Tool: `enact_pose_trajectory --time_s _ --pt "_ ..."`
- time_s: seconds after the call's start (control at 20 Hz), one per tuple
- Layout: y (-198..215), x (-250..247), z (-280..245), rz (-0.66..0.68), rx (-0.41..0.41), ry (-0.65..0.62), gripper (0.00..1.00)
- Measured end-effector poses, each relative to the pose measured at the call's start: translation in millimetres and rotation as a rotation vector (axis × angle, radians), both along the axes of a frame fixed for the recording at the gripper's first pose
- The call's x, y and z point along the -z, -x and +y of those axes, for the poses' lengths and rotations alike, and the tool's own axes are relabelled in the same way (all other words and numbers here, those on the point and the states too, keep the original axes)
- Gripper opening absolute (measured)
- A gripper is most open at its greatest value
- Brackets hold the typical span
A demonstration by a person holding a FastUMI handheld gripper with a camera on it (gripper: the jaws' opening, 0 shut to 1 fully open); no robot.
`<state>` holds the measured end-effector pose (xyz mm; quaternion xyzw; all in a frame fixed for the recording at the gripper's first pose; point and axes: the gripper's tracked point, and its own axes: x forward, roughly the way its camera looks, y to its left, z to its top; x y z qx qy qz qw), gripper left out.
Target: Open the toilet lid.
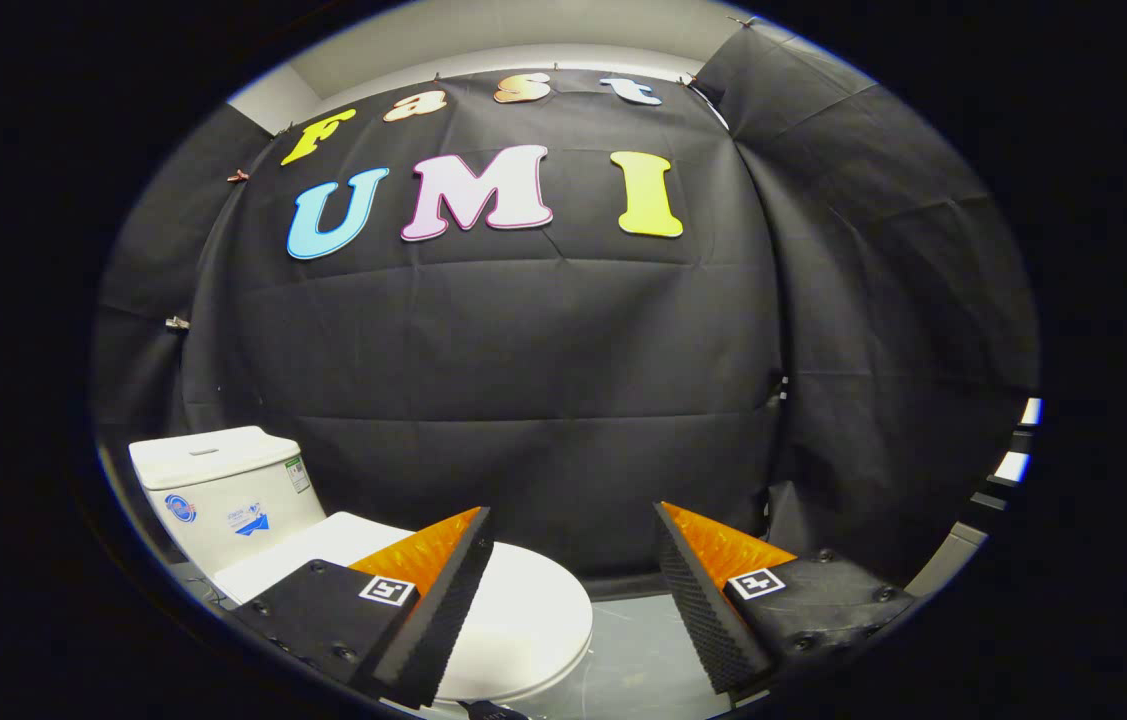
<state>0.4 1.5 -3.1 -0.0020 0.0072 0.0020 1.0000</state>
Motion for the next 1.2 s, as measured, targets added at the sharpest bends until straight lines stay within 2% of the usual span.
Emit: enact_pose_trajectory --time_s 0.7,1.2 --pt "3.3 -2.8 7.9 0.002 -0.021 -0.002 0.98" --pt "-6.9 -32.4 2.4 -0.03 -0.05 -0.018 0.97"
